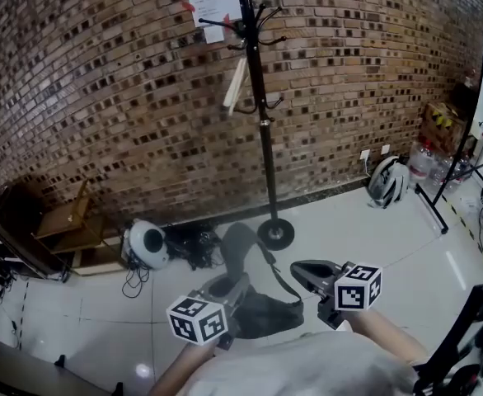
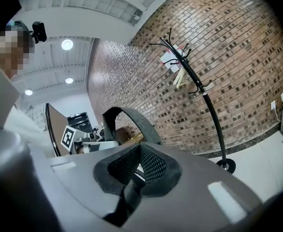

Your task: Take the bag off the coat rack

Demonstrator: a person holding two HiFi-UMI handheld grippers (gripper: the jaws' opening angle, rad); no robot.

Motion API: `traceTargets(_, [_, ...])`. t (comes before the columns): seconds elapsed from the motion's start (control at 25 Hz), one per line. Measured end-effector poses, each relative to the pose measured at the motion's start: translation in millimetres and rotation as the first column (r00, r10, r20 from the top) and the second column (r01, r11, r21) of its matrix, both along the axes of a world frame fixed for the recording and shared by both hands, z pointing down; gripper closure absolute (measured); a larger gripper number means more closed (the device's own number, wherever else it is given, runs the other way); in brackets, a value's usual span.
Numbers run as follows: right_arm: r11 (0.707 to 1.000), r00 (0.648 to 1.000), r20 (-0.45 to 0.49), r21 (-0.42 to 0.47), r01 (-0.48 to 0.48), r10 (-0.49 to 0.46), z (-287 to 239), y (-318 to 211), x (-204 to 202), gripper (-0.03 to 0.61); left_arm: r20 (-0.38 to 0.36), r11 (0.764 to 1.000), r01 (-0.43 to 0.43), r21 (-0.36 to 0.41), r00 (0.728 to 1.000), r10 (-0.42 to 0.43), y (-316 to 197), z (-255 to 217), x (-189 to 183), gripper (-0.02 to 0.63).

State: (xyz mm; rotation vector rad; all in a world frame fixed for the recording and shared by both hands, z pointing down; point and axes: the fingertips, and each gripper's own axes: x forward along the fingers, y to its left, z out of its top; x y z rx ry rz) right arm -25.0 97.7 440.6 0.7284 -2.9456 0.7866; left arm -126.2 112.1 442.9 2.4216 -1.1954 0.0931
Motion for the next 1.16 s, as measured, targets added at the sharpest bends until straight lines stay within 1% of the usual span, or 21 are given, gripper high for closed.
traceTargets(0.12, [1.000, 1.000, -0.016, 0.015, 0.021, -0.021, 0.7, 3.9, -13.3, 0.580, 0.001, 1.000, 0.019, -0.005, 1.000, -0.019, 3.6, 3.9, -13.3, 0.565])
traceTargets(0.44, [0.998, 0.998, -0.028, 0.003, 0.063, -0.063, 5.6, 1.6, -35.8, 0.580, -0.024, 0.998, 0.052, -0.033, 0.998, -0.052, 7.2, 12.1, -32.4, 0.565])
traceTargets(0.76, [0.998, 0.998, -0.033, -0.009, 0.056, -0.056, 7.4, -6.2, -40.1, 0.580, -0.038, 0.999, 0.038, -0.033, 0.999, -0.039, -0.8, 11.4, -32.5, 0.565])
traceTargets(1.0, [0.998, 0.998, -0.037, -0.017, 0.052, -0.053, 7.0, -9.0, -34.1, 0.580, -0.024, 1.000, 0.030, -0.008, 0.999, -0.031, -5.6, 0.4, -24.9, 0.565])
traceTargets(1.16, [0.998, 0.998, -0.042, -0.021, 0.055, -0.056, 4.8, -6.4, -34.7, 0.580, -0.024, 0.999, 0.036, -0.015, 0.999, -0.036, -5.0, -1.9, -27.9, 0.565])
